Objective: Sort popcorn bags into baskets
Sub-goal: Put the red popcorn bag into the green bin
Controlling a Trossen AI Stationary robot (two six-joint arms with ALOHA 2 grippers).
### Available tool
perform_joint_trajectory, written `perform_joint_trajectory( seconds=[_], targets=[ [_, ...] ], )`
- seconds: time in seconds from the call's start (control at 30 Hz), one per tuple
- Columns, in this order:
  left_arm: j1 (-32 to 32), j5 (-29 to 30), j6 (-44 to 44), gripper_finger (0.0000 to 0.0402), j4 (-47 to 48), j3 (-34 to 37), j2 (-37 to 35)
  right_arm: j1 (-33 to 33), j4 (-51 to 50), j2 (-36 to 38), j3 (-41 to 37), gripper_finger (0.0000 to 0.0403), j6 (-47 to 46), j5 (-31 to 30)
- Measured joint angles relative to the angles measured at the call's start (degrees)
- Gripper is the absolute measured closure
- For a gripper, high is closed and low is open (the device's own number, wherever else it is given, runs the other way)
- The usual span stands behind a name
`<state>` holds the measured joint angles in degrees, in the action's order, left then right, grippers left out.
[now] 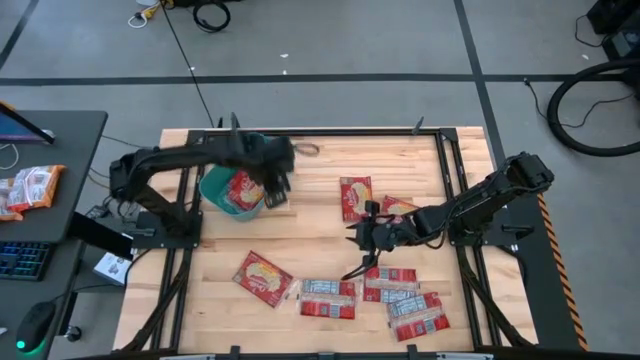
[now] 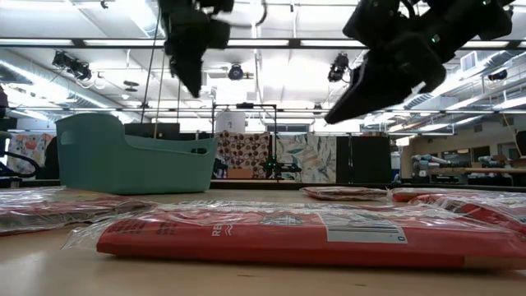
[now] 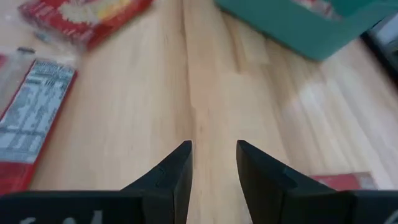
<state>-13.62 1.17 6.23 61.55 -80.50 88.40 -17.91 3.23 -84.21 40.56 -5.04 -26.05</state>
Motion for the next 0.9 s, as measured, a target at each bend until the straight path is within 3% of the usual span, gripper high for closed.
perform_joint_trajectory(
  seconds=[0.4, 0.6, 0.9],
  targets=[
    [26.91, 2.88, 13.42, 0.0237, -3.12, 0.27, 0.09, 0.44, -0.22, -0.02, 0.00, 0.0273, 0.46, -1.79],
    [35.79, 7.40, 17.45, 0.0237, -2.33, 0.34, 1.47, 0.87, 1.61, -0.02, 0.00, 0.0273, 0.31, -1.48],
    [44.43, 7.60, 20.27, 0.0237, -0.99, 0.32, 10.07, 0.90, 3.01, -0.02, 0.00, 0.0273, 1.71, -1.00]
  ],
)
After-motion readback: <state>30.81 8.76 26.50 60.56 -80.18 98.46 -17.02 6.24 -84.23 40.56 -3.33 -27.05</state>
